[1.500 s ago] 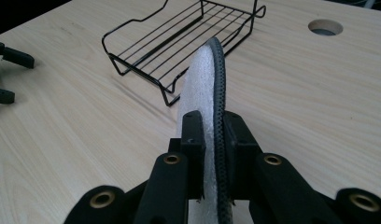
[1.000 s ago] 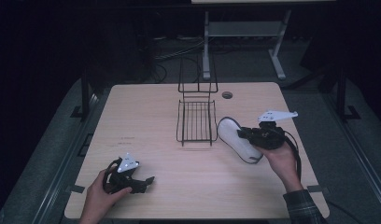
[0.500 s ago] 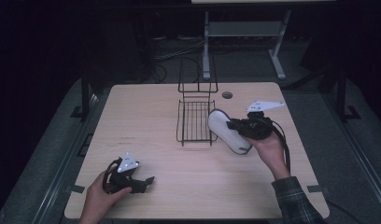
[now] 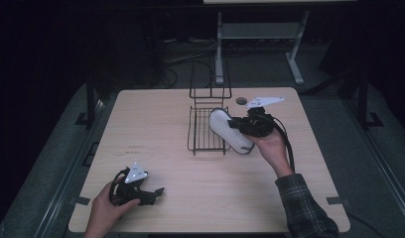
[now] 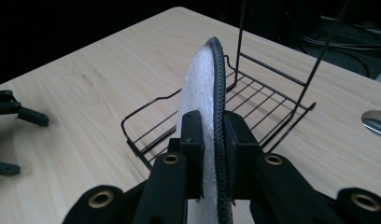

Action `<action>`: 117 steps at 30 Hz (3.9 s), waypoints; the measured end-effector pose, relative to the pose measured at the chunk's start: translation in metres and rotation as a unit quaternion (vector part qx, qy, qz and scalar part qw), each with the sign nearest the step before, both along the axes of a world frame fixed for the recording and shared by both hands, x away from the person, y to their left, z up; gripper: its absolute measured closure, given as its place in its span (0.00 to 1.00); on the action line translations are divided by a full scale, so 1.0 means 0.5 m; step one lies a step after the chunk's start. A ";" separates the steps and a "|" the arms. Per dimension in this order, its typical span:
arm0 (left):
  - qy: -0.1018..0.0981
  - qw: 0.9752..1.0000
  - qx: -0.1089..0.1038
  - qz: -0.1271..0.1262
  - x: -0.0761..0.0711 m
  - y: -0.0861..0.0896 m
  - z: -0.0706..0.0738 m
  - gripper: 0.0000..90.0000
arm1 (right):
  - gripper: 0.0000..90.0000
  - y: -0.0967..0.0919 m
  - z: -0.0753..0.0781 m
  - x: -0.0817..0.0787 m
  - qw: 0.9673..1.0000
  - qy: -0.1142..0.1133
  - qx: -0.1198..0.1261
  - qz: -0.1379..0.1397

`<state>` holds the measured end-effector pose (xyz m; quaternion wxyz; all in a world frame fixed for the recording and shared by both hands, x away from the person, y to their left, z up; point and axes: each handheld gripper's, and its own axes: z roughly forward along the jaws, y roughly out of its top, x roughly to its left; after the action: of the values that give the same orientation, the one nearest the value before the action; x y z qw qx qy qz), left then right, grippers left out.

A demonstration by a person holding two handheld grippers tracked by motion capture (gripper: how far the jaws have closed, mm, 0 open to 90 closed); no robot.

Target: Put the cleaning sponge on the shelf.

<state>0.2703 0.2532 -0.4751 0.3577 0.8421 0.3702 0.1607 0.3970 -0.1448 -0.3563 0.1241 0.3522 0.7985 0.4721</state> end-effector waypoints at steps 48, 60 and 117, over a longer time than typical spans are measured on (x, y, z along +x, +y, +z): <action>0.000 1.000 0.000 0.000 0.000 0.000 0.000 0.14 | 0.84 0.109 -0.080 0.156 0.998 0.061 -0.006 0.003; 0.000 1.000 0.000 0.000 0.000 0.000 0.000 0.14 | 0.75 0.099 -0.099 0.169 0.998 0.061 -0.017 -0.015; 0.000 1.000 0.000 0.000 0.000 0.000 0.000 0.14 | 0.78 0.028 -0.102 0.061 0.996 0.060 -0.067 0.013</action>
<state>0.2703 0.2531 -0.4751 0.3577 0.8422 0.3702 0.1606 0.4275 -0.1310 -0.4072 0.0928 0.3602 0.8391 0.3969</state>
